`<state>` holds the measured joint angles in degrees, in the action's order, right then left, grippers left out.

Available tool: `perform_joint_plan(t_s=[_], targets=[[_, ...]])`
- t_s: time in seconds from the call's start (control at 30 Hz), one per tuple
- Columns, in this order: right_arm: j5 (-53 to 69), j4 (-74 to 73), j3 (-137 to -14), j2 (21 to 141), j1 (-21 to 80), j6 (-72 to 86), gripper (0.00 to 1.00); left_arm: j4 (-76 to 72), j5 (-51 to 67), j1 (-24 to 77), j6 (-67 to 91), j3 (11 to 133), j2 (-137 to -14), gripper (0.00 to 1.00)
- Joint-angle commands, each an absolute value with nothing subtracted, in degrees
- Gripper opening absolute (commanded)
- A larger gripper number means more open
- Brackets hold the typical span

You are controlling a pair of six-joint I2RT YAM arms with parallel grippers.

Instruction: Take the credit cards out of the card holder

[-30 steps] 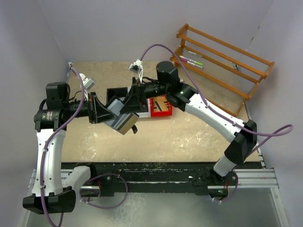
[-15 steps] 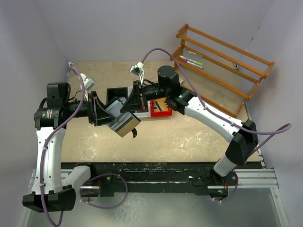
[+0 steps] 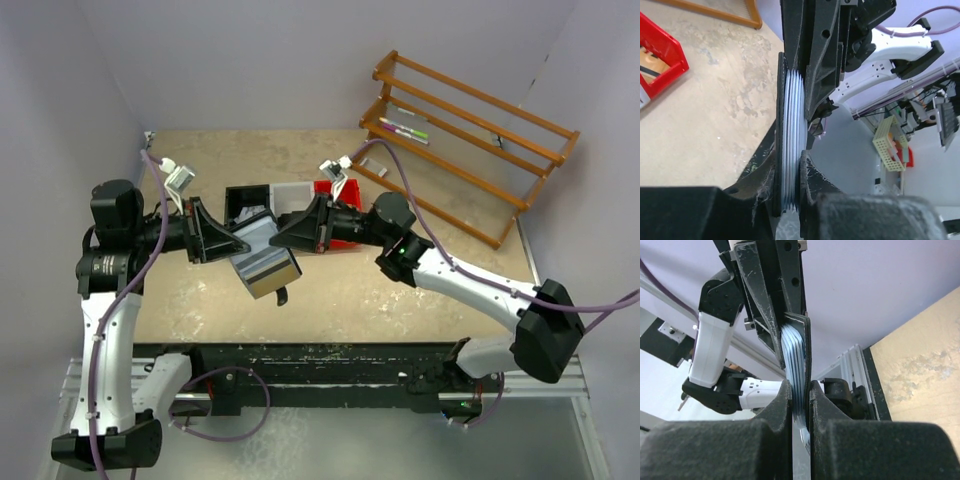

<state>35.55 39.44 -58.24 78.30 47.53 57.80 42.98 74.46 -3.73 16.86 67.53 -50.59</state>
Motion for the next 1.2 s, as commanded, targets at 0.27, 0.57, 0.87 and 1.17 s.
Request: perform_joint_plan(t_s=[0.27,0.57,0.87,1.17], targets=[[56.68,18.78,-76.06,86.49,46.67,43.24,0.61,38.46,77.24,-3.86,23.91,67.16,-51.95,0.00],[61.39,-0.07,-87.92,92.43,46.56,29.20,0.14,46.81,77.33,-3.87,13.27,72.47,-54.27,0.01],[47.93,17.70,-83.28,86.57,46.40,43.43,0.00,44.10,75.26,-3.87,14.37,69.81,-52.52,0.70],[27.82,51.02,-65.37,76.85,46.49,62.86,0.00,26.29,77.72,-3.87,32.44,60.12,-45.73,0.73]])
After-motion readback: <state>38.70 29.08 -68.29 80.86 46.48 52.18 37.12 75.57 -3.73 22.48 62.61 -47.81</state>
